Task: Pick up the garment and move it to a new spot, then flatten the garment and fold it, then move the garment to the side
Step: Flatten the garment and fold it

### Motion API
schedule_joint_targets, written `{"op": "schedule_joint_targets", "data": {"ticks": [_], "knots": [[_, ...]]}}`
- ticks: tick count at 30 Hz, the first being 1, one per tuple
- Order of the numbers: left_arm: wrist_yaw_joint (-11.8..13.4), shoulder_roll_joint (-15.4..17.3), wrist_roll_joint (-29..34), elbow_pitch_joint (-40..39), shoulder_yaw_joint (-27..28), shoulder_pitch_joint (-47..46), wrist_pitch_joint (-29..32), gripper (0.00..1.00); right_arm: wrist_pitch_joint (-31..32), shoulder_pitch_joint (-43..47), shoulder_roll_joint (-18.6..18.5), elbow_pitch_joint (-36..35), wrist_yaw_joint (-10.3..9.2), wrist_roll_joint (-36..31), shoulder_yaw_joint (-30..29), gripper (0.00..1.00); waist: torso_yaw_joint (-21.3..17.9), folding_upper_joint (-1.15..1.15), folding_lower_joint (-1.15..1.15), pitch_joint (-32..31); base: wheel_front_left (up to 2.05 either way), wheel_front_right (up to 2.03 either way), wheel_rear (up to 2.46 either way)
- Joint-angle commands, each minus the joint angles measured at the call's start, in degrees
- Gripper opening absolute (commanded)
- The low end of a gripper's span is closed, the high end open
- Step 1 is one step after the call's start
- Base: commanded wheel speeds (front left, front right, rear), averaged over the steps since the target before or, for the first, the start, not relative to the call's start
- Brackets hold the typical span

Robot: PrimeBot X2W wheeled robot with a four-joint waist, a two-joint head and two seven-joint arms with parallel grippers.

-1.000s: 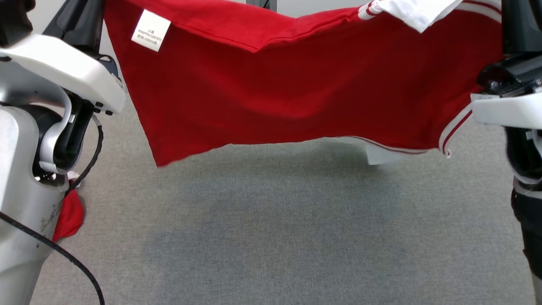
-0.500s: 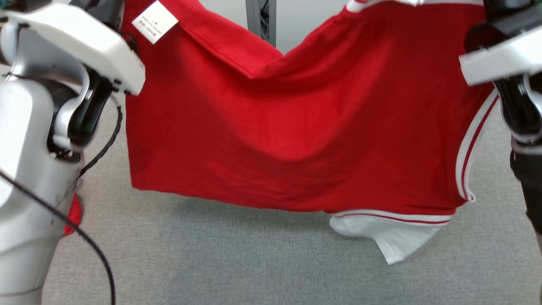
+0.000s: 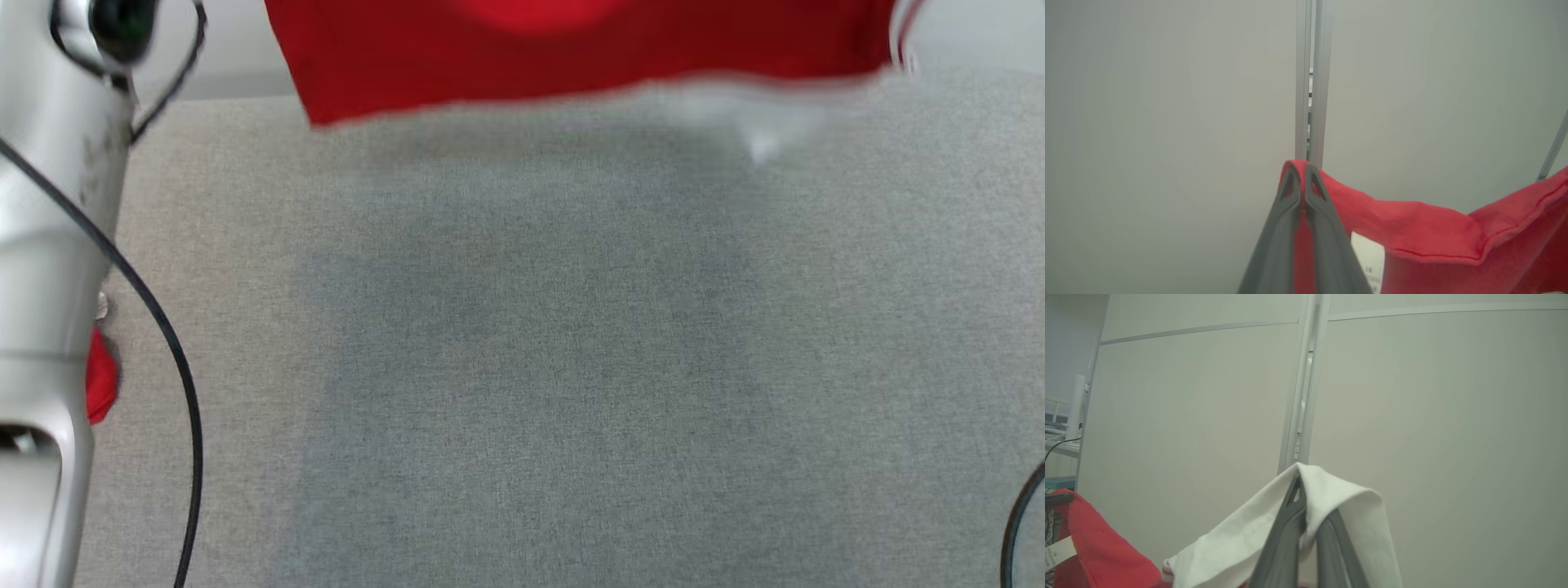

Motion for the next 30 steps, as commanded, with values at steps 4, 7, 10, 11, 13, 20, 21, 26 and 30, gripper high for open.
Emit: {"op": "schedule_joint_targets", "data": {"ticks": [4, 7, 10, 11, 13, 20, 21, 26, 30], "knots": [[-1.58, -2.05, 0.01, 10.22, 0.23, -7.89, -3.16, 0.0, -2.63, -8.21, 1.93, 9.51, -0.02, 4.19, 2.36, 0.0, 0.15, 0.0, 0.0, 2.94, 0.0, 0.0, 0.0], [-2.87, -3.04, 0.62, 15.65, -0.52, -10.77, -5.26, 0.0, -3.47, -10.92, 3.3, 14.54, -0.01, 5.76, 4.06, 0.0, 0.25, 0.0, 0.0, 4.97, 0.0, 0.0, 0.0], [-3.7, -3.52, 0.94, 18.88, -0.94, -12.02, -6.56, 0.0, -3.99, -11.41, 4.26, 17.18, -0.02, 7.18, 5.43, 0.0, 0.14, 0.0, 0.0, 6.54, 0.0, 0.0, 0.0], [-3.94, -3.82, 0.84, 20.46, -1.12, -11.96, -7.56, 0.0, -4.0, -11.29, 4.62, 18.13, -0.02, 7.86, 6.12, 0.0, 0.04, 0.0, 0.0, 7.36, 0.0, 0.0, 0.0], [-4.81, -4.71, 0.73, 23.13, -1.55, -11.59, -9.0, 0.0, -4.33, -10.65, 5.34, 19.19, -0.02, 9.28, 7.71, 0.0, -0.02, 0.0, 0.0, 9.18, 0.0, 0.0, 0.0], [-7.05, -6.72, -0.6, 27.02, -2.53, -8.27, -16.21, 0.0, -4.8, -4.63, 3.32, 12.33, -0.02, 16.24, 12.46, 0.0, 0.57, 0.0, 0.0, 15.72, 0.0, 0.0, 0.0], [-7.23, -6.69, -1.56, 26.36, -1.65, -7.56, -18.96, 0.0, -4.82, -3.01, 2.73, 9.56, -0.01, 17.47, 12.11, 0.0, 0.46, 0.0, 0.0, 16.71, 0.0, 0.0, 0.0], [-7.53, -7.5, -2.87, 22.58, -1.42, 0.92, -23.6, 0.0, -4.85, 10.1, -0.9, -3.03, -0.02, 20.74, 9.36, 0.0, 1.08, 0.0, 0.0, 17.18, 0.0, 0.0, 0.0], [-7.58, -7.32, -2.68, 15.11, -0.58, 9.86, -24.2, 0.0, -4.85, 24.17, -2.2, -11.71, -0.01, 23.31, 5.98, 0.0, 1.64, 0.0, 0.0, 14.91, 0.0, 0.0, 0.0]]}}
